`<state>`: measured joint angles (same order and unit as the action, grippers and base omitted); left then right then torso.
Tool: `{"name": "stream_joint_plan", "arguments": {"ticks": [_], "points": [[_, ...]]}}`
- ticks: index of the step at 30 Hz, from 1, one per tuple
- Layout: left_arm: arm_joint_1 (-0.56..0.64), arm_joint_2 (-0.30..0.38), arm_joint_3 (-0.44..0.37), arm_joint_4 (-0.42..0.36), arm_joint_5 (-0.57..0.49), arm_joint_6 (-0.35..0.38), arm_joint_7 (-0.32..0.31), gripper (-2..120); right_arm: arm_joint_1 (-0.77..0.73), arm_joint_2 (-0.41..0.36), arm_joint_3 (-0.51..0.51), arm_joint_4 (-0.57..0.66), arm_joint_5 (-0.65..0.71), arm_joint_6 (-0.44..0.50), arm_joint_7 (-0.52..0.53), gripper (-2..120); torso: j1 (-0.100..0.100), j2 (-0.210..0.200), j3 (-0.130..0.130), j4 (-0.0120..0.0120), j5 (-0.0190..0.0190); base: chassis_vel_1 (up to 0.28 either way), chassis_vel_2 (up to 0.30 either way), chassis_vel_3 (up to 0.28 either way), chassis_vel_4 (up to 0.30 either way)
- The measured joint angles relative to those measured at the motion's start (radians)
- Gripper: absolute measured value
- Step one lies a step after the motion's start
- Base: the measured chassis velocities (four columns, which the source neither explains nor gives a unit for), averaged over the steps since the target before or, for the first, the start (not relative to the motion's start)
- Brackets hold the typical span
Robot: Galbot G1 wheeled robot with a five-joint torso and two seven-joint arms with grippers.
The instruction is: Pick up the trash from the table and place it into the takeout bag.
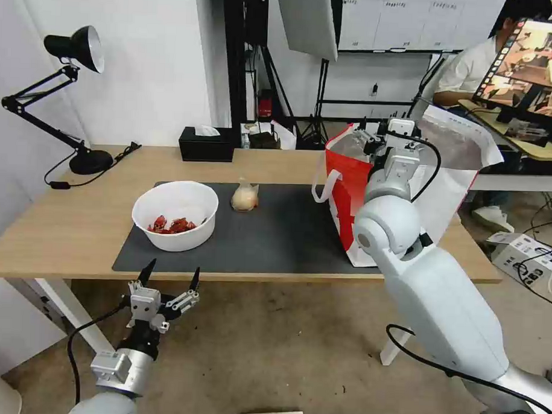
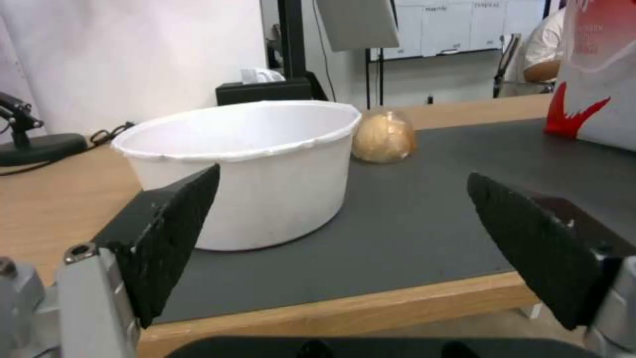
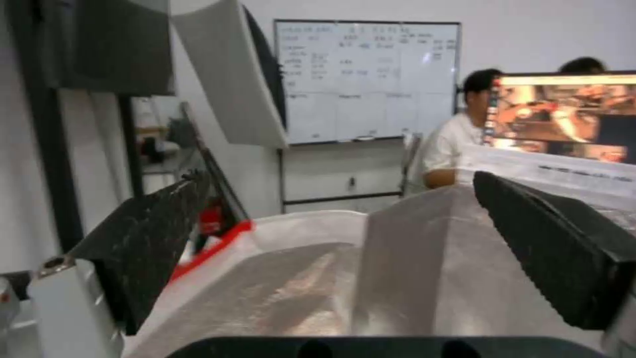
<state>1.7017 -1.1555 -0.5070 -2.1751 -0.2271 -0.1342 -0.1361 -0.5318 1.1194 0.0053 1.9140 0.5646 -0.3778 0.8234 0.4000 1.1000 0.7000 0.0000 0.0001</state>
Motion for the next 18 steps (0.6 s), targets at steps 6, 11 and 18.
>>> {"name": "stream_joint_plan", "arguments": {"ticks": [6, 11, 18], "points": [[0.004, -0.001, -0.005, -0.008, 0.001, 0.000, 0.000, 100, -0.023, -0.042, -0.004, 0.069, 0.076, 0.095, -0.182, 100, 0.000, 0.000, 0.000, 0.0001, -0.0002, 0.000, 0.000, 0.000, 0.000], [0.006, -0.001, -0.011, -0.012, -0.001, 0.000, -0.001, 100, -0.115, -0.149, -0.008, 0.156, 0.157, 0.168, -0.406, 100, 0.000, 0.000, 0.000, 0.0001, 0.0001, 0.000, 0.000, 0.000, 0.000], [0.011, -0.004, -0.013, -0.015, -0.002, -0.004, 0.000, 100, -0.319, -0.289, 0.050, 0.247, 0.164, 0.254, -0.584, 100, 0.000, 0.000, 0.000, -0.0003, 0.0001, 0.000, 0.000, 0.000, 0.000]]}}
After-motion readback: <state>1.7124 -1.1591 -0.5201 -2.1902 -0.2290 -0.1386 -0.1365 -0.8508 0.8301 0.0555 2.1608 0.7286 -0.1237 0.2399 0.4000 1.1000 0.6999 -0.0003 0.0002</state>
